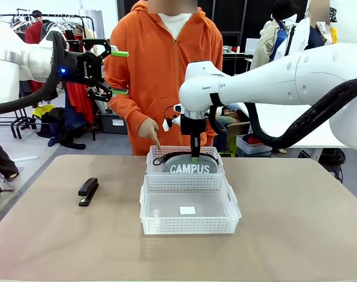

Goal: Distribute items into two baskets.
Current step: Place the picked Pencil pouch into the Organizing basket as instructed by the person.

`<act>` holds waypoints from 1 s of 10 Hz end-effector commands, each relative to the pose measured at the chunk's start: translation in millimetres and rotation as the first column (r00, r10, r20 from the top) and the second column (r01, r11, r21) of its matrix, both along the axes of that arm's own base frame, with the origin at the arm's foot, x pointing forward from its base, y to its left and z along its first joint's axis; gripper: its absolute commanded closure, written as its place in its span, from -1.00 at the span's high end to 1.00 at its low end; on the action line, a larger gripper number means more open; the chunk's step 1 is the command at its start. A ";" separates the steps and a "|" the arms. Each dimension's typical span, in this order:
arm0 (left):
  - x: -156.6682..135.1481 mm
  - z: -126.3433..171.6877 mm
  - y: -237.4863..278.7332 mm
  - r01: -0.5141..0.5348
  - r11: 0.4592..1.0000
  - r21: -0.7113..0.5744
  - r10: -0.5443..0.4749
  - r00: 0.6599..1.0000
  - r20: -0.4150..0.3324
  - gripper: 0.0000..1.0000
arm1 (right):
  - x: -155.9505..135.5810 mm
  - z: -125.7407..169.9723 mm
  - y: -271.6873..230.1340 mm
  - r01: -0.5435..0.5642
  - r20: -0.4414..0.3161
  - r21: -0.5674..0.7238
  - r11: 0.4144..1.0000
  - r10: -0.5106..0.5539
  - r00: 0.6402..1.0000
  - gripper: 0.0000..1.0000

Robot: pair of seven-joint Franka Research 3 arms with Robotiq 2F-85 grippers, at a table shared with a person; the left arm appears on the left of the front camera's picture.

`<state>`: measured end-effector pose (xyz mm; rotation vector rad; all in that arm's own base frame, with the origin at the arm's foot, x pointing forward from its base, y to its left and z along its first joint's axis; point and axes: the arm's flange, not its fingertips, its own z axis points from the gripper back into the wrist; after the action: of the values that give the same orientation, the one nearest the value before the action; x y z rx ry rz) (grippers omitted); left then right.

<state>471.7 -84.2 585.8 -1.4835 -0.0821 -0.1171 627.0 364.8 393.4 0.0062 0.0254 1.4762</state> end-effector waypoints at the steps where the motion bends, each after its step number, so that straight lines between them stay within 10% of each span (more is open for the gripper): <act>1: -1.4 1.9 0.4 0.000 1.000 -0.002 0.000 1.000 0.004 1.00 | 0.0 -1.1 -2.9 -0.029 0.024 -0.011 1.000 0.029 0.999 -1.00; 7: -1.4 1.9 0.4 0.000 1.000 -0.002 0.000 1.000 0.004 1.00 | 2.1 -22.3 -3.8 0.029 0.042 -0.047 0.998 -0.027 0.999 -1.00; 10: -1.4 1.9 0.4 0.000 1.000 -0.002 0.000 1.000 0.004 1.00 | 2.5 -21.8 -4.5 0.048 0.023 -0.026 0.999 -0.048 0.999 -0.20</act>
<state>471.7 -84.2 585.8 -1.4835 -0.0821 -0.1171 631.0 361.4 369.6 -0.0127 0.0375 1.4566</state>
